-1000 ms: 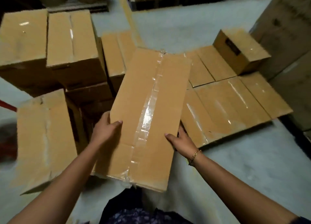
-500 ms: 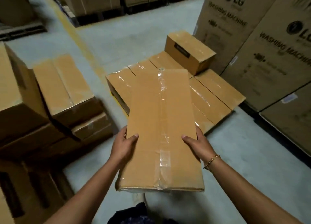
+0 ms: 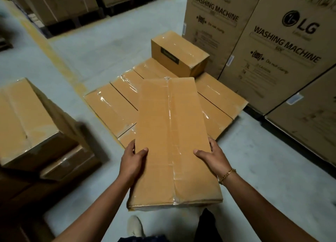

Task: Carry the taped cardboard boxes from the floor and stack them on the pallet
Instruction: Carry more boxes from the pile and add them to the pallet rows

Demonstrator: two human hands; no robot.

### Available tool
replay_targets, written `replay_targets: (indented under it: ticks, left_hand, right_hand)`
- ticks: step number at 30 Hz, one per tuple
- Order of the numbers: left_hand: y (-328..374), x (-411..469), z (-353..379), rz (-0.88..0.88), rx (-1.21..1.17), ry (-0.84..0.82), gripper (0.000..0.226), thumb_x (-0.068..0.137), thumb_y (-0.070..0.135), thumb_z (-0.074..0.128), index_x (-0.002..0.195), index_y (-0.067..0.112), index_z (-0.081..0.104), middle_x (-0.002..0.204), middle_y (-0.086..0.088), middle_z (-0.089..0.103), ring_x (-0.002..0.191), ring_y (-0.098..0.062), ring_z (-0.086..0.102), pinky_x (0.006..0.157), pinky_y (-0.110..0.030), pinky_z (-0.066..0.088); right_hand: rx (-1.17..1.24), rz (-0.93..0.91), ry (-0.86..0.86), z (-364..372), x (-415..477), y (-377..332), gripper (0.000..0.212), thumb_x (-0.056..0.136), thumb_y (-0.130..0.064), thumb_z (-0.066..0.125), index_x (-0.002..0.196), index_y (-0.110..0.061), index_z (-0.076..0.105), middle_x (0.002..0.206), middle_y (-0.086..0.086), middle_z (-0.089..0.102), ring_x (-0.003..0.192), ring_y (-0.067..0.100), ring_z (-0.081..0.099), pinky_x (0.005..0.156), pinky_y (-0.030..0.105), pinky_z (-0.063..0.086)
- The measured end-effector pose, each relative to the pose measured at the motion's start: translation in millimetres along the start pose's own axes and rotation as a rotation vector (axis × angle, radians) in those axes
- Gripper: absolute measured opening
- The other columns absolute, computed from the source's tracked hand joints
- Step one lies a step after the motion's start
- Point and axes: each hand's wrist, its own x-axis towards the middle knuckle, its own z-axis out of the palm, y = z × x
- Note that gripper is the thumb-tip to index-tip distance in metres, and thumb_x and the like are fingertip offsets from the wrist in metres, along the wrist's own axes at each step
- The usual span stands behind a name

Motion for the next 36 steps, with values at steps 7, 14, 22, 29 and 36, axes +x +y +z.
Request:
replay_targets:
  ticks: [7,14,22,29,36]
  left_hand:
    - [55.4,12.9,152.8,-0.032,-0.067,0.131,0.077,0.078,0.052,0.067,0.149,0.032,0.045,0.143,0.006,0.059,0.13,-0.019,0.057,0.112,-0.048,0.044]
    - [101.6,37.3,264.9,-0.124,-0.148,0.292,0.071,0.092,0.035,0.068,0.156,0.023,0.039,0.156,0.0,0.045,0.144,-0.021,0.042,0.115,-0.037,0.034]
    - [117.9,120.1,325.8,-0.165,-0.203,0.43,0.071,0.096,0.028,0.067,0.158,0.02,0.034,0.161,-0.002,0.038,0.147,-0.019,0.035,0.109,-0.03,0.03]
    - [139.4,214.8,372.1,-0.211,-0.245,0.493,0.067,0.097,0.028,0.066,0.157,0.021,0.037,0.158,0.002,0.041,0.143,-0.016,0.039,0.112,-0.032,0.032]
    - [150.3,315.5,411.2,-0.196,-0.268,0.548,0.057,0.097,0.016,0.065,0.151,0.02,0.046,0.128,0.016,0.043,0.119,-0.001,0.039,0.099,-0.021,0.029]
  right_hand:
    - [-0.029,-0.029,-0.058,-124.0,114.9,-1.7,0.078,0.081,-0.04,0.078,0.15,-0.026,0.044,0.139,-0.009,0.058,0.126,0.014,0.054,0.111,0.04,0.044]
    - [-0.205,-0.084,-0.184,-209.8,228.1,-28.0,0.074,0.092,-0.031,0.071,0.156,-0.022,0.034,0.156,-0.005,0.041,0.144,0.018,0.036,0.105,0.025,0.028]
    - [-0.333,-0.121,-0.279,-218.8,355.4,-51.3,0.076,0.091,-0.035,0.071,0.157,-0.025,0.034,0.159,-0.004,0.038,0.146,0.019,0.035,0.111,0.03,0.03]
    - [-0.407,-0.149,-0.324,-218.4,476.2,-64.7,0.071,0.094,-0.035,0.068,0.156,-0.023,0.035,0.16,-0.003,0.037,0.147,0.018,0.034,0.117,0.035,0.03]
    - [-0.367,-0.156,-0.342,-201.2,595.3,-62.9,0.067,0.094,-0.04,0.065,0.153,-0.022,0.041,0.155,-0.003,0.046,0.14,0.013,0.042,0.118,0.044,0.036]
